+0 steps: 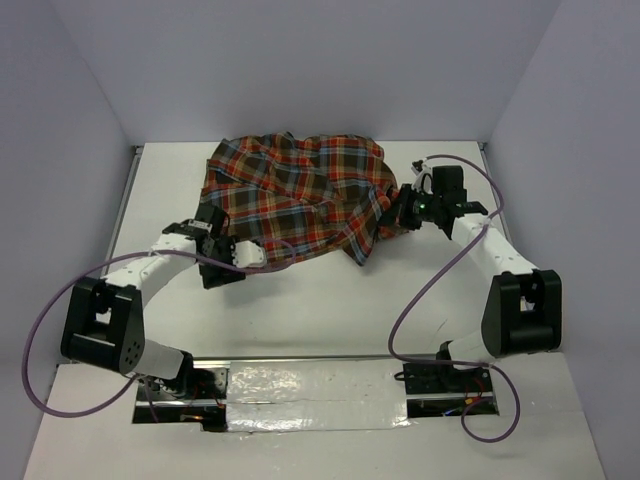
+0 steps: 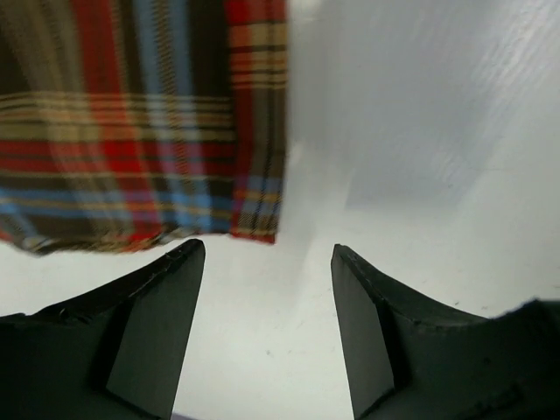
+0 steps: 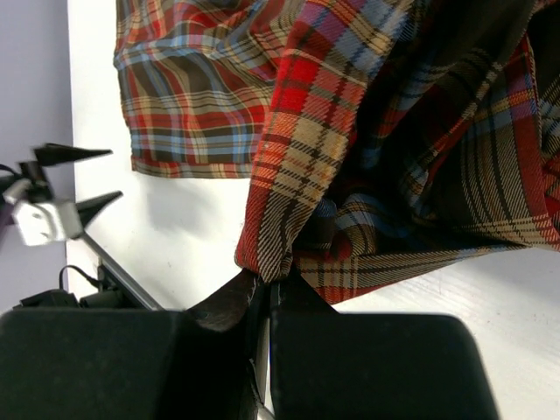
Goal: Fold and stack the long sleeve shirts
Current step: Flatten the shirt out
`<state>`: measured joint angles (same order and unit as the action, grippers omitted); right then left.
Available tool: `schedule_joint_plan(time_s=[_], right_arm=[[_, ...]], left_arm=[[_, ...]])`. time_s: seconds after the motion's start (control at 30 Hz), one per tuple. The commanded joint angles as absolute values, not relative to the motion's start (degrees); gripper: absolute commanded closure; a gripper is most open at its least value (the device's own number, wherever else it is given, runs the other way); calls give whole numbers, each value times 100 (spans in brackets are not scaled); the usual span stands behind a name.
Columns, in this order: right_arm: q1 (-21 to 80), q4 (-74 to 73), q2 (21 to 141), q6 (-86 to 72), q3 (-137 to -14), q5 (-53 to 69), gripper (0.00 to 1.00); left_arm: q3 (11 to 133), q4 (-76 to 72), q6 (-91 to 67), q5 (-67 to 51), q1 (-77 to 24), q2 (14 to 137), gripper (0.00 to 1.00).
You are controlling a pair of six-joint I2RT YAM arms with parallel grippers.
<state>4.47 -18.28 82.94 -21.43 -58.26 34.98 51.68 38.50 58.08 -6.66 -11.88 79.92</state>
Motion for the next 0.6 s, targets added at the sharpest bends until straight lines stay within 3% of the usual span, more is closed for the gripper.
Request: schedule_joint_plan(time_s=[0.0,0.3,0.5,0.57], right_arm=[[448,-1635,8086,-2127,-5722,3428,100],[448,-1661,7937,-2083,-5502,3331,100],[422,-1749,7945,-2021,-5519,3261,100],[413,-1749,8006,-2021,-5581,3261,100]], left_arm=[[5002,3157,6047,-721,-1371,8033,27],[4737,2418,6144,-300,-1397,8814,31],[4527,2154,6047,-26,-1371,9097,59],[4552,1996,5828,156,-1345,9175,89]])
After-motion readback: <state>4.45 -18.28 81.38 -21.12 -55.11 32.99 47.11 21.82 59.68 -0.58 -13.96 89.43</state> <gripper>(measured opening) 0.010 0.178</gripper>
